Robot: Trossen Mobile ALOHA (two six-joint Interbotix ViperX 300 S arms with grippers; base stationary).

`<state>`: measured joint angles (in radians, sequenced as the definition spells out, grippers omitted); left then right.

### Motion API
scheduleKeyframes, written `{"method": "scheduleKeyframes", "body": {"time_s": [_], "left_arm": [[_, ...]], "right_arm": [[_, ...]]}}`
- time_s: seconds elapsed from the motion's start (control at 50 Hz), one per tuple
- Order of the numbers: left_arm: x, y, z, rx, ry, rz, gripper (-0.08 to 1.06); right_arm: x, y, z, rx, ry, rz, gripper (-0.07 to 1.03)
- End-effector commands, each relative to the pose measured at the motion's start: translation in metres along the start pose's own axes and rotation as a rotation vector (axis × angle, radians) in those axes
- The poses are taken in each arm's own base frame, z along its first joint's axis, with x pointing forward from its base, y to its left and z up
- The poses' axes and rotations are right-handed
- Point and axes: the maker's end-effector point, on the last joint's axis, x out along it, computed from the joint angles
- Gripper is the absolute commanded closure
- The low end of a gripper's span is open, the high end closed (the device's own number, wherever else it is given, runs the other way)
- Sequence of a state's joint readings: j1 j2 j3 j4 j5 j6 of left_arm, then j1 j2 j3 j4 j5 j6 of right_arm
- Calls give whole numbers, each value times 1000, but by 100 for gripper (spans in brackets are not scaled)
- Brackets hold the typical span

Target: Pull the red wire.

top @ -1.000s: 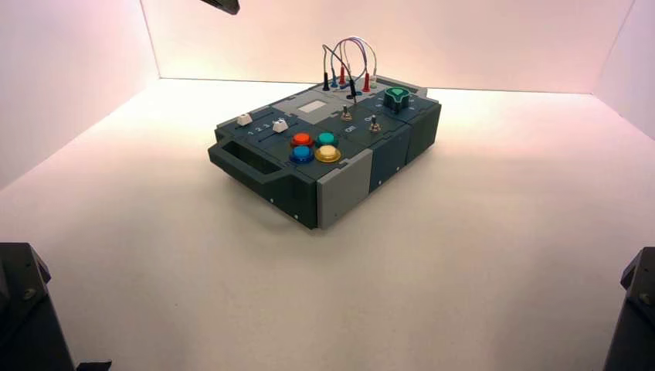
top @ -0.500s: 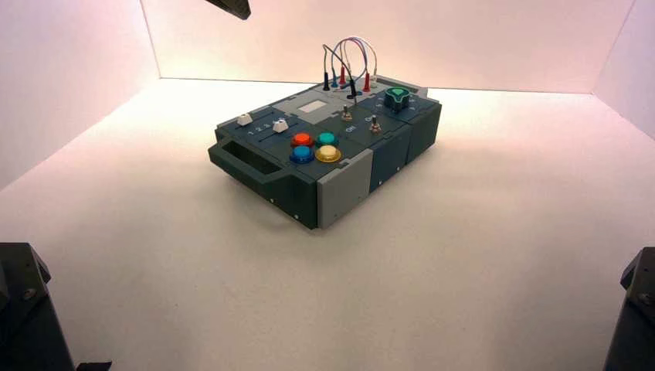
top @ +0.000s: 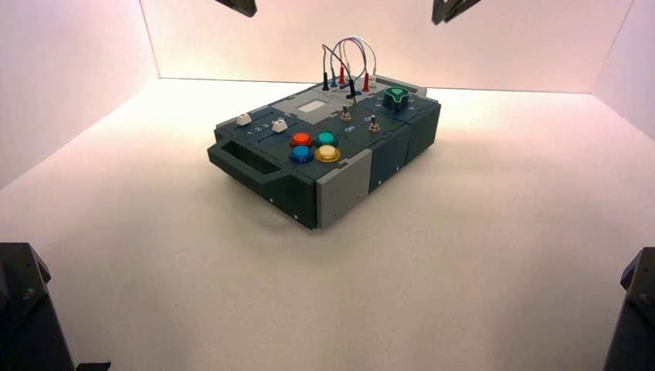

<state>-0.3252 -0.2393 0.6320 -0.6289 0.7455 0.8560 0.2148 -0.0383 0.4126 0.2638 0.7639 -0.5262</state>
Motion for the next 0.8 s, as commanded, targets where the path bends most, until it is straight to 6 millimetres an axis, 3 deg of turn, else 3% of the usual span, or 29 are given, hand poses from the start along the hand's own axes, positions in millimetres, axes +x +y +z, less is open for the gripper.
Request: {"method": "scheduleKeyframes", "body": {"time_s": [0.02, 0.38, 0.8], "left_arm": [[-10, -3, 20, 33, -64, 1, 101], [1, 3, 20, 23, -41, -7, 101], [-8, 25, 20, -130, -51, 99, 101]], "right_arm": [[-4, -3, 19, -24, -47, -15, 66], [23, -4, 38, -63, -33, -2, 66], [66, 23, 49, -72, -33, 18, 66]]}}
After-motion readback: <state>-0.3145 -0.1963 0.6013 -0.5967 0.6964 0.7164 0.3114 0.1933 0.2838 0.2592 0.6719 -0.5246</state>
